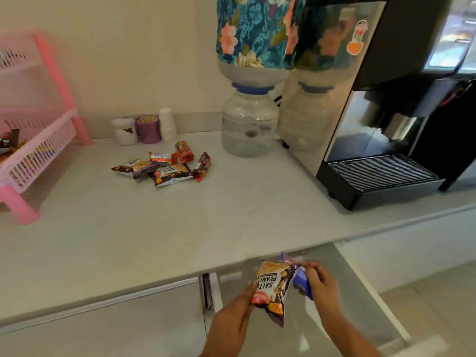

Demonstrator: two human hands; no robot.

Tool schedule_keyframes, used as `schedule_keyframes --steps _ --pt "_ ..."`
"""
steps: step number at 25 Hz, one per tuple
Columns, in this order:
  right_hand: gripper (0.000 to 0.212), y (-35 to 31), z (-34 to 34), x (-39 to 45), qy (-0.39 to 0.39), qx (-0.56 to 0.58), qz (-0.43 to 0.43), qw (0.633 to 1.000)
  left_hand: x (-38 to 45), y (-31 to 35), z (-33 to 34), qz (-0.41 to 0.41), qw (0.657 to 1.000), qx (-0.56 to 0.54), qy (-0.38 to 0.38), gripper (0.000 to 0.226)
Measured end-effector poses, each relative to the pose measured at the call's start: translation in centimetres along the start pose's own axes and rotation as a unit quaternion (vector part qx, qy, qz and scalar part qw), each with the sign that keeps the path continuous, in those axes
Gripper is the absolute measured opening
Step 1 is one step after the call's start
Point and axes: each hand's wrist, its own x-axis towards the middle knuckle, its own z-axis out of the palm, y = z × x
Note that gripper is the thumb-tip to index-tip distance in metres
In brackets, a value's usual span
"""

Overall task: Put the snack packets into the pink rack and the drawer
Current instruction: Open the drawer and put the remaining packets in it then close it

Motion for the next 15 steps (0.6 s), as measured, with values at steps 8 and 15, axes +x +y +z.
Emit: schedule_keyframes --steps 8,15 --pt "0.013 6.8 -4.0 1.1 -0.055 -0.161 0.175 0.970 2.2 0.2 6.5 -0.084 0.992 0.087 -0.038 0.039" --pt "0.014 7.8 -1.4 3.8 -0.171 -0.309 0.125 0.927 3.9 -2.4 8.4 -0.215 0.968 0.106 -0.069 0.042"
